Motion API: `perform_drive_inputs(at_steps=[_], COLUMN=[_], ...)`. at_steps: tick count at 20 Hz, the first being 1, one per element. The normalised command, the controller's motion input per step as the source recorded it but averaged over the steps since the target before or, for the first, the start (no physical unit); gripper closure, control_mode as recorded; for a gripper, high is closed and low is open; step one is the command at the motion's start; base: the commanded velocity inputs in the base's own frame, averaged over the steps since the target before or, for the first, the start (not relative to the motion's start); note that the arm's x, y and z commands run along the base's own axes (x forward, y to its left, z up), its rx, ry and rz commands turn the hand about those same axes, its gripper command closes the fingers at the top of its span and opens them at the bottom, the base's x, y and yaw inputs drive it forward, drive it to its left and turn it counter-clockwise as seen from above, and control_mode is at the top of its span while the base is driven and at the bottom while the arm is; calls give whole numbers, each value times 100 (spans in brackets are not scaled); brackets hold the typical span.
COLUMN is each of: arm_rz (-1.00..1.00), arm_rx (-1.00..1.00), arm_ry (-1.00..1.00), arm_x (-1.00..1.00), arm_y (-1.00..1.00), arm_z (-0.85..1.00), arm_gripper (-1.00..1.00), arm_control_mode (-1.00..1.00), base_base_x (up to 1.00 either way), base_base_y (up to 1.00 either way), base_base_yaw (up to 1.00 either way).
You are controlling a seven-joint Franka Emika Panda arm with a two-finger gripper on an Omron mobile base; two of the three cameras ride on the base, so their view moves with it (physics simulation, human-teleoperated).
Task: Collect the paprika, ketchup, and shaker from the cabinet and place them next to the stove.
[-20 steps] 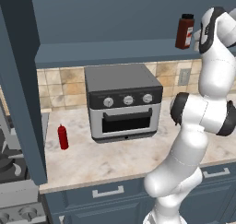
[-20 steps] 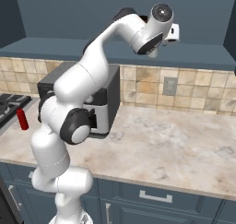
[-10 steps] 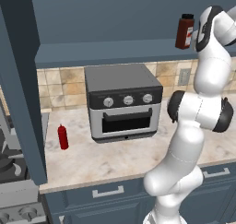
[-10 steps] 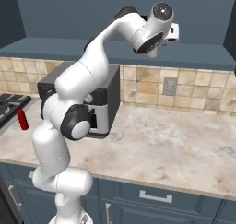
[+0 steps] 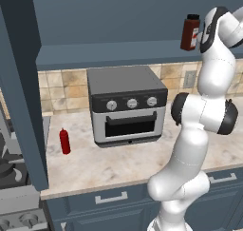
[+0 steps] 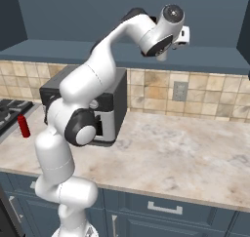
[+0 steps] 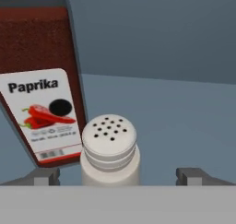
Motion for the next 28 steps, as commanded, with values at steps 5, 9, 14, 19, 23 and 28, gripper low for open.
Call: perform_drive_inputs(at_steps=[5,9,14,19,23,28], arm_rz=[0,0,0,0,0,0], arm_rx=[0,0,0,0,0,0], arm_ry=[0,0,0,0,0,0], arm_x=[11,8,0,0,0,-3], arm_y=[5,8,5,0,0,0], arm_z=[-8,-9,-9,-1,0,0], arm_gripper=[-100,-100,100,100,100,100], arm_control_mode=[-100,-100,-100,-100,-100,-100], base_base_x=[0,0,0,0,0,0], base_base_y=[0,0,0,0,0,0], base_base_yaw=[0,0,0,0,0,0])
